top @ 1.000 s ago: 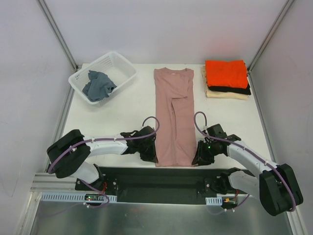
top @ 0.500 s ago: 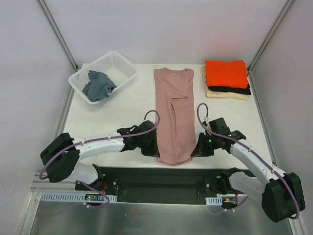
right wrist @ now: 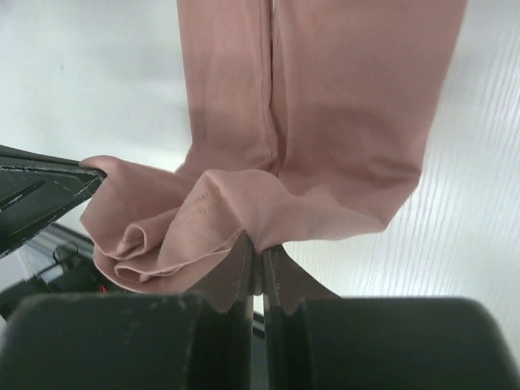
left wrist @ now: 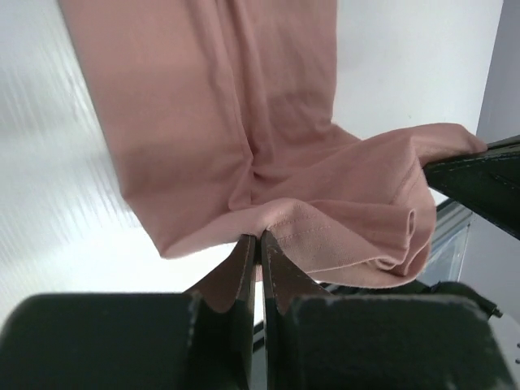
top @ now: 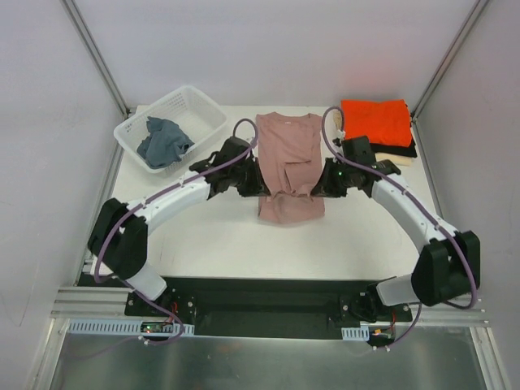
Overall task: Fold and stack the t-shirts
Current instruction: Fold the folded rectangular tshirt in 1/3 of the way
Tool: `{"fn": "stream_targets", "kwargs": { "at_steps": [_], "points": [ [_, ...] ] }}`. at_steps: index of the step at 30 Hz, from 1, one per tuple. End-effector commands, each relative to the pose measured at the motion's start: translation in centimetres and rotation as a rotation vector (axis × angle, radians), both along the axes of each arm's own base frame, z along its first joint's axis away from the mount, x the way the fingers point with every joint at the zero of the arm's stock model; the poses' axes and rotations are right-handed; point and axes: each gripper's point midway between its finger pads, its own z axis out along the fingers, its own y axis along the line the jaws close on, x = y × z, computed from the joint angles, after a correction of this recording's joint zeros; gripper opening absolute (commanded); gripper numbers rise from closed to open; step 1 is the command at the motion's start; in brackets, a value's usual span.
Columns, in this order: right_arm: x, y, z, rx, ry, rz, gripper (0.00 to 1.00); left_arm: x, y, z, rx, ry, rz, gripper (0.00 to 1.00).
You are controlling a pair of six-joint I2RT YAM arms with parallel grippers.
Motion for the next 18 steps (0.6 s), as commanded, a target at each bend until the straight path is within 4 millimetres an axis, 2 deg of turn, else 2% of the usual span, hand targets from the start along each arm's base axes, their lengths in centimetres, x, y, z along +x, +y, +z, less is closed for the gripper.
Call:
{"fn": "stream_targets", "kwargs": {
  "at_steps": [1,4,5,9,14,16,17,18],
  "points": [
    [5.7,0.1,2.0,-0.018,-0.093,-0.031,0.03,4.5,0.4,0.8,-0.015,-0.028,-0.020,0.00],
    [7.9,-0.2,1.6,-0.022,-0.095,-0.053,0.03,7.2,0.4,0.7,-0.033,-0.029,-0.026,0.00],
    [9.2,-0.4,1.3,-0.023,-0.092,-0.064,0.03,7.9,0.4,0.5,-0.035,-0.024,-0.023,0.00],
    [12.3,-0.7,0.2,-0.020,-0.097,-0.079,0.06,11.5,0.9,-0.6,-0.044,-0.015,-0.003,0.00],
    [15.8,-0.6,-2.4,-0.003,-0.063,-0.080,0.07,14.0,0.6,-2.3,-0.056,0.005,-0.019,0.04],
    [16.4,-0.5,-3.0,0.004,-0.049,-0.079,0.07,14.6,0.5,-3.3,-0.065,0.034,-0.019,0.06],
    [16.7,-0.7,-3.5,0.003,-0.037,-0.090,0.07,14.8,0.5,-3.5,-0.066,0.039,-0.017,0.07],
    [17.1,-0.8,-4.0,-0.002,-0.030,-0.099,0.08,15.1,0.4,-4.2,-0.065,0.051,-0.015,0.13]
  ]
}}
